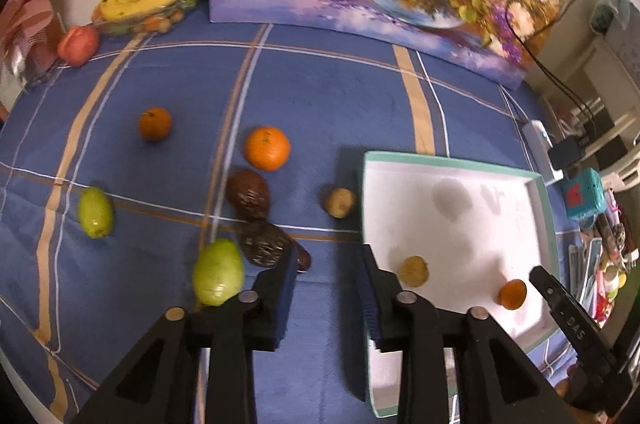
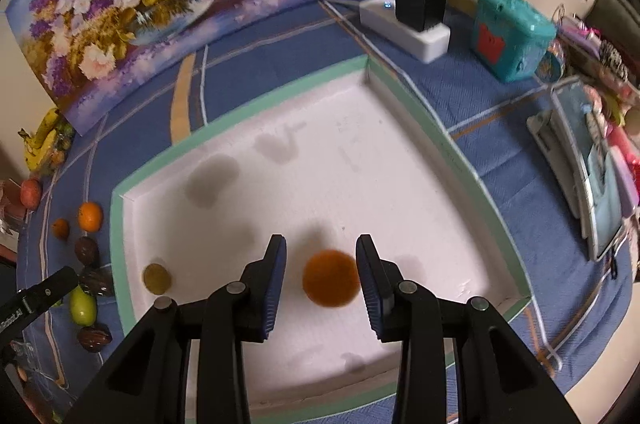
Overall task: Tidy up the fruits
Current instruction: 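Lift both open tools out of the tray toward the remaining fruits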
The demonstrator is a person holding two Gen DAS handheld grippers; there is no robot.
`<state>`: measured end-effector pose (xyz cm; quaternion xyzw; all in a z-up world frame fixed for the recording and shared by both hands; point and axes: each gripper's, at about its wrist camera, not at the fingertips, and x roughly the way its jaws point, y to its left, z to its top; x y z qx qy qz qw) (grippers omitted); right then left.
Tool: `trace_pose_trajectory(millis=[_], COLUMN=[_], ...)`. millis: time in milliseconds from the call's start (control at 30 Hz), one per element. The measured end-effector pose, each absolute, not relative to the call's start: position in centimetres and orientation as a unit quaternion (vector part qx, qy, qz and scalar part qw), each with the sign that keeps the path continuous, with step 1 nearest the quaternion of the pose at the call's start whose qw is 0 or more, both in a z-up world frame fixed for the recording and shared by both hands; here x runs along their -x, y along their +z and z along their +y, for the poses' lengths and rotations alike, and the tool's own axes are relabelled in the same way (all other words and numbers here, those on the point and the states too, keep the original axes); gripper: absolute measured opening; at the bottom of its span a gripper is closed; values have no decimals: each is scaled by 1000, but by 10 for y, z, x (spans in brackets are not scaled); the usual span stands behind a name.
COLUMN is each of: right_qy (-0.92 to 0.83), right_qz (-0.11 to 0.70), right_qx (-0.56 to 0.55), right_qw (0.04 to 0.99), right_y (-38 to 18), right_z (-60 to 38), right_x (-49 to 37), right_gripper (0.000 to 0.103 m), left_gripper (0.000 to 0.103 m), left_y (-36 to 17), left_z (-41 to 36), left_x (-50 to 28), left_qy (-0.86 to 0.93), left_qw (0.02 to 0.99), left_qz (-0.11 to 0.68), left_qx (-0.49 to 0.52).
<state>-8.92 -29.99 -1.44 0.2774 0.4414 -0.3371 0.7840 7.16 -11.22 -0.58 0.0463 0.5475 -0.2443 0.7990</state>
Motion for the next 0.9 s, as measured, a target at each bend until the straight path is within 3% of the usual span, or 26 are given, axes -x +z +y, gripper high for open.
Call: trace_pose_trajectory(millis=[67, 133, 200, 233, 300, 433, 500, 900], right_qy=[-336, -336, -332, -330, -326, -319, -315, -270], right_qz=[439, 439, 440, 441, 444, 461, 465, 428], right_qx=[-272, -265, -261, -261, -258, -235, -221, -147], right_qw=[788, 790, 792, 793, 794, 794, 797, 850], right_y=[-9, -5, -5, -5, -9, -15, -17, -6], right_z=[-297, -292, -288, -286, -282, -271, -264, -222], right_x=[89, 89, 87, 86, 84, 79, 77, 53], right_gripper=[37, 37, 41, 48, 78, 83, 92, 93], left_gripper=[47, 70, 86, 92, 101, 103, 103, 103], left_y=[-4, -5, -8, -9, -12, -19, -22, -23], left_z=[-106, -100, -93, -90, -85, -73, -68, -46], left_x=[-75, -78, -81, -82, -84, -89, -91, -96], left_qy=[-236, -227, -208, -201, -184, -157, -147, -124], left_qw=[804, 806, 810, 811, 814, 820, 820, 839], left_qz=[544, 544, 545, 546, 547, 546, 547, 523], left_qx=[-46, -49, -53, -56, -65, -74, -75, -89])
